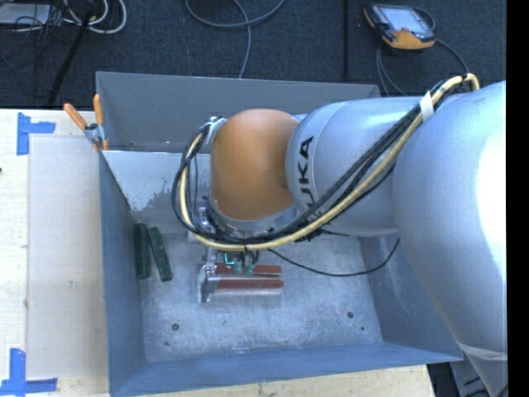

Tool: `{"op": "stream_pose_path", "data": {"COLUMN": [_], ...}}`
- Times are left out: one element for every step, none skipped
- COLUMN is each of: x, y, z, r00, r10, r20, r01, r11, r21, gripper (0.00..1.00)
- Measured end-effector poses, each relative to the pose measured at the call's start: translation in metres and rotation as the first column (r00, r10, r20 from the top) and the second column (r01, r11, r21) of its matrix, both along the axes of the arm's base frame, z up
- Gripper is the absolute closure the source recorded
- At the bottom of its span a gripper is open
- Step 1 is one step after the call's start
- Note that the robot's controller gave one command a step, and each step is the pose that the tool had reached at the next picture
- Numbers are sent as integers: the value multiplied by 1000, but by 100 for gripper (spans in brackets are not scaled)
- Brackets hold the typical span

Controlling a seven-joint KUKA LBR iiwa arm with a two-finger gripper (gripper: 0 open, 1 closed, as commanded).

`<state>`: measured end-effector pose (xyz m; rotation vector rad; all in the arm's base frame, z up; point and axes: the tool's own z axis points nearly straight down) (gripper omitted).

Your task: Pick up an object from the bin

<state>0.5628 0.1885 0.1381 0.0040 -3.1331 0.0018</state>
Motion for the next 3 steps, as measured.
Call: {"op": "stream_pose_path", "data": {"x": [2, -8, 9], "y": [-1, -29, -55], "z": [5, -20, -58], "r00": [1000, 998, 997], "r10": [-4, -63, -75], "r20": [7, 12, 8], "r01": [4, 63, 75], "r11": [1000, 998, 997], "r21": [1, 4, 1], "gripper": [0, 0, 100]}}
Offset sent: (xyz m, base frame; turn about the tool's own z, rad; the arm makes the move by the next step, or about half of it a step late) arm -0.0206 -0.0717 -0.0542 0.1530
